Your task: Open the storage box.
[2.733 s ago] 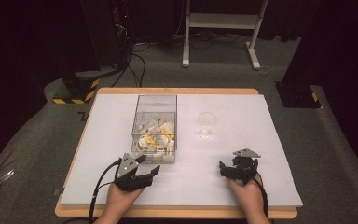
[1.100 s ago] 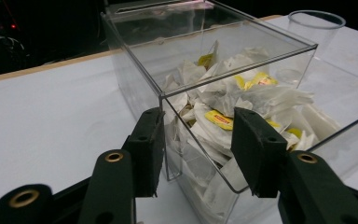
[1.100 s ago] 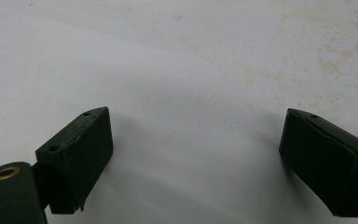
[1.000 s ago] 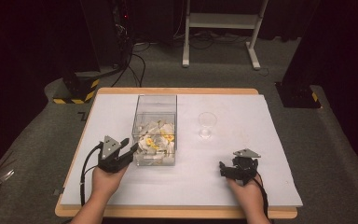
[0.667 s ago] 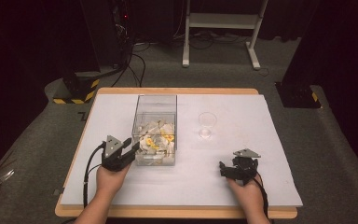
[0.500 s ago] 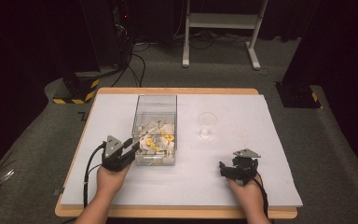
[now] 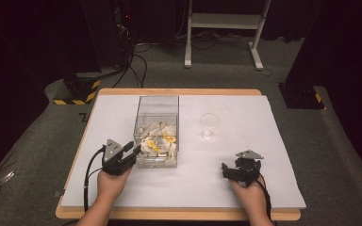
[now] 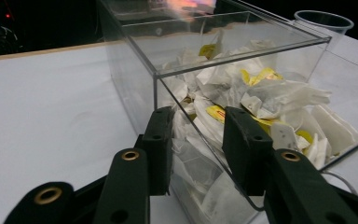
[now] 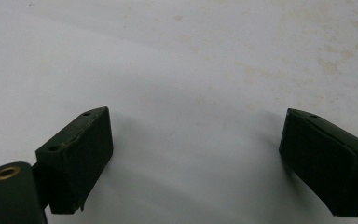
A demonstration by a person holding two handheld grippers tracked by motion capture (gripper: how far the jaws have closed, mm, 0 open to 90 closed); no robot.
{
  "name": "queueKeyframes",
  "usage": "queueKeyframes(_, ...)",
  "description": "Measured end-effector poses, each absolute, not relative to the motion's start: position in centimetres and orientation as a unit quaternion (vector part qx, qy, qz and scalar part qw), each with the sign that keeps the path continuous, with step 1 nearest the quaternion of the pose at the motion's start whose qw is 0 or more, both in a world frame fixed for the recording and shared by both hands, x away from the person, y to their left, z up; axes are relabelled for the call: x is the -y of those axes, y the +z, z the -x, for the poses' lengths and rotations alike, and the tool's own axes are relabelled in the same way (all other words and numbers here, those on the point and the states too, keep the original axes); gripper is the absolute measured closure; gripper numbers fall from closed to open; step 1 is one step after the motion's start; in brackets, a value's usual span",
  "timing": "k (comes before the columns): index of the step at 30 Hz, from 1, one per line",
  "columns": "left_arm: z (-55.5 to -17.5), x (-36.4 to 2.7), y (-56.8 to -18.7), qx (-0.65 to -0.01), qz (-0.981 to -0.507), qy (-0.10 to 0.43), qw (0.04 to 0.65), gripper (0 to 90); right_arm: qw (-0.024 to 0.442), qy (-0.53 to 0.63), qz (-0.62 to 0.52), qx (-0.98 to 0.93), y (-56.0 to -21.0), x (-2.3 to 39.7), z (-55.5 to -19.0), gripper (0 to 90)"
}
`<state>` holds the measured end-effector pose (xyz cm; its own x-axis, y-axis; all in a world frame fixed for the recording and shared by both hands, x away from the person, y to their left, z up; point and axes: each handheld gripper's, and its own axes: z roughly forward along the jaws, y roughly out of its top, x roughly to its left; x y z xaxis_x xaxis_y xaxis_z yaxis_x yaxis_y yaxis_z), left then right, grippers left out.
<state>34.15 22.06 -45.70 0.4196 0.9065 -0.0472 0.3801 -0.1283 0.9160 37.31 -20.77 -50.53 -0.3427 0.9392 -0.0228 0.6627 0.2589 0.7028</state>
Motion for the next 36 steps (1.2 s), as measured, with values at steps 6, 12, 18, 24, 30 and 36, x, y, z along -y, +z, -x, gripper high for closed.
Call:
queueKeyframes(6,-33.6,-22.2,-45.8,-0.465,-0.692,0.281,0.475,71.1,0.226,0.305,-0.528,-0.76,-50.5,20.8,-37.3,9.7)
queueKeyframes(12,-33.1,-22.4,-45.8,-0.466,-0.694,0.282,0.471,72.6,0.226,0.305,-0.527,-0.76,-50.5,20.8,-37.3,9.7)
queueKeyframes(18,-32.3,-22.2,-45.8,-0.467,-0.693,0.284,0.47,72.5,0.226,0.305,-0.528,-0.76,-50.5,20.8,-37.3,9.7)
queueKeyframes(24,-31.6,-22.0,-45.8,-0.469,-0.694,0.291,0.463,73.6,0.226,0.305,-0.527,-0.76,-50.5,20.8,-37.3,9.7)
queueKeyframes(30,-30.7,-22.0,-45.9,-0.47,-0.692,0.291,0.464,73.8,0.226,0.305,-0.529,-0.759,-50.5,20.7,-37.3,9.7)
queueKeyframes(36,-29.7,-21.7,-46.0,-0.475,-0.686,0.296,0.465,74.7,0.227,0.305,-0.528,-0.759,-50.5,20.7,-37.3,9.7)
